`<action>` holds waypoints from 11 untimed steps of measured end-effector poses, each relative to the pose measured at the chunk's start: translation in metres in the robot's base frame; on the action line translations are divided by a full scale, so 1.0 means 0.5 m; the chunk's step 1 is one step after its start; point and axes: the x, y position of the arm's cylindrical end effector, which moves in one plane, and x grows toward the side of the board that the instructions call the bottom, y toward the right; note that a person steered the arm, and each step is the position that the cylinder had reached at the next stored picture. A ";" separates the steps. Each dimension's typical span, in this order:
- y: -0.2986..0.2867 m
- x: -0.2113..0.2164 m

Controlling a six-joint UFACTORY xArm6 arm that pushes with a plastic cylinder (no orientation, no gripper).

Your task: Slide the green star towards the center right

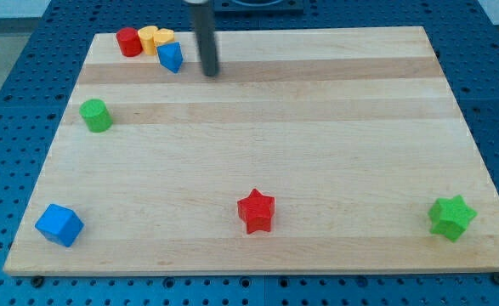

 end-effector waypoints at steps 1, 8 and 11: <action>0.271 0.083; 0.427 0.388; 0.577 0.277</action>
